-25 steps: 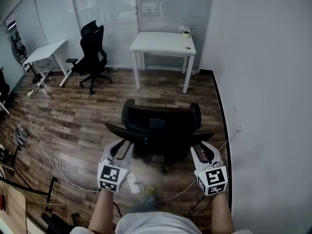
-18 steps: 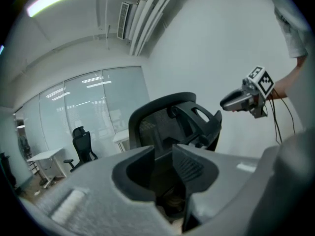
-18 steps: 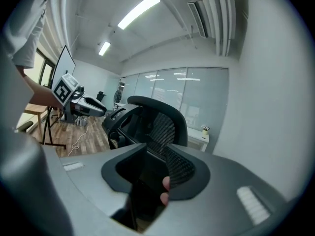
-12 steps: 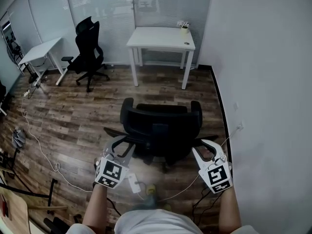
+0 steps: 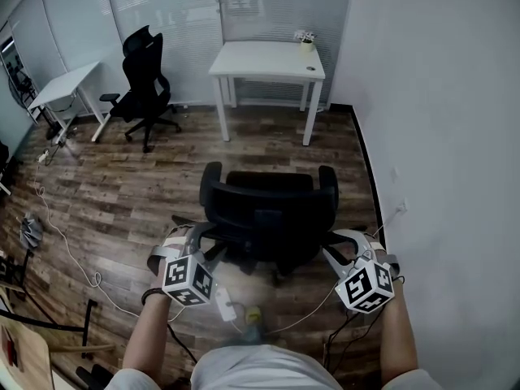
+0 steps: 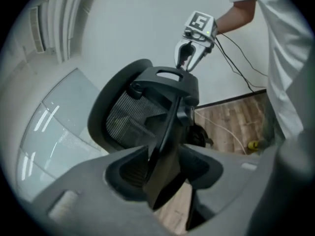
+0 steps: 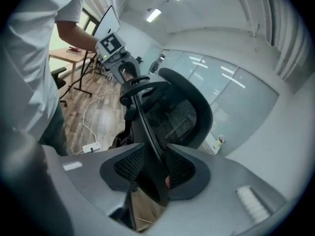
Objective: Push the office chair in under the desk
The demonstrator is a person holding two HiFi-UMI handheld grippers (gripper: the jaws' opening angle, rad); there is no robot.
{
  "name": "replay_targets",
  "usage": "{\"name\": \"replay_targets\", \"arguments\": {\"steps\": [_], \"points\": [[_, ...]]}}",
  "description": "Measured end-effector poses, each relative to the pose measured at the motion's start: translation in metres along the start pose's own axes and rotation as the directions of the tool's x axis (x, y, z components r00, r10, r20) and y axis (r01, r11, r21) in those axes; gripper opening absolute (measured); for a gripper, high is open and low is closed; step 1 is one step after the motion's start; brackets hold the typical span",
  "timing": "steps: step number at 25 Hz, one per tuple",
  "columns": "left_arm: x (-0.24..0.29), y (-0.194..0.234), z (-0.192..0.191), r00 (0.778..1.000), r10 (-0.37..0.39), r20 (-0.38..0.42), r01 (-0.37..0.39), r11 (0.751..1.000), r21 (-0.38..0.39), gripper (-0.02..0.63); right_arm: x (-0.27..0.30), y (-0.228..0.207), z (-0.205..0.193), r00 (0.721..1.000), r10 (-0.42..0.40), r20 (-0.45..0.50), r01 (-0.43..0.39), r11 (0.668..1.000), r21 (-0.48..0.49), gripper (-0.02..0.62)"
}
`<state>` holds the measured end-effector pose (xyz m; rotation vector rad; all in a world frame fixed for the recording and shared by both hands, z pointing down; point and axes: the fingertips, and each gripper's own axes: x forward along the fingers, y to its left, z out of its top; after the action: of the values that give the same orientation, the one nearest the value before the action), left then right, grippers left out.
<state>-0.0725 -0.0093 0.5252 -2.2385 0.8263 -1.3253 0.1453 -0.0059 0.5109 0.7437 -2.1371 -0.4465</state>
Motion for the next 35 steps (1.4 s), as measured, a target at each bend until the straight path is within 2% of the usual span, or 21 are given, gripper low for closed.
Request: {"name": "replay_targets", "arguments": {"steps": [3, 8, 12, 22, 27, 35], "points": [[0.009, 0.001, 0.0, 0.999, -0.032, -0.011, 0.032, 0.999, 0.03, 0.192, 0.009, 0.0, -0.008, 0.998, 0.025, -0.061, -0.03, 0.996, -0.083, 0.132], [0.019, -0.002, -0.002, 0.995, -0.09, -0.038, 0.093, 0.991, 0.096, 0.195, 0.016, 0.003, -0.007, 0.992, 0.079, -0.097, -0.09, 0.99, -0.112, 0.132], [0.027, -0.004, -0.004, 0.992, -0.097, -0.078, 0.109, 0.981, 0.16, 0.181, 0.019, 0.003, -0.008, 0.985, 0.112, -0.132, -0.129, 0.983, -0.13, 0.132], [0.032, 0.002, -0.005, 0.99, -0.113, -0.088, 0.127, 0.975, 0.181, 0.173, 0.03, 0.003, -0.008, 0.973, 0.148, -0.177, -0.172, 0.976, -0.133, 0.145], [0.036, 0.007, -0.006, 0.989, -0.117, -0.089, 0.131, 0.976, 0.175, 0.175, 0.049, 0.001, -0.012, 0.971, 0.067, -0.229, -0.119, 0.968, -0.223, 0.166], [0.052, 0.033, -0.011, 0.993, -0.087, -0.079, 0.1, 0.979, 0.175, 0.184, 0.069, -0.019, -0.008, 0.972, 0.052, -0.228, -0.099, 0.975, -0.2, 0.173]]}}
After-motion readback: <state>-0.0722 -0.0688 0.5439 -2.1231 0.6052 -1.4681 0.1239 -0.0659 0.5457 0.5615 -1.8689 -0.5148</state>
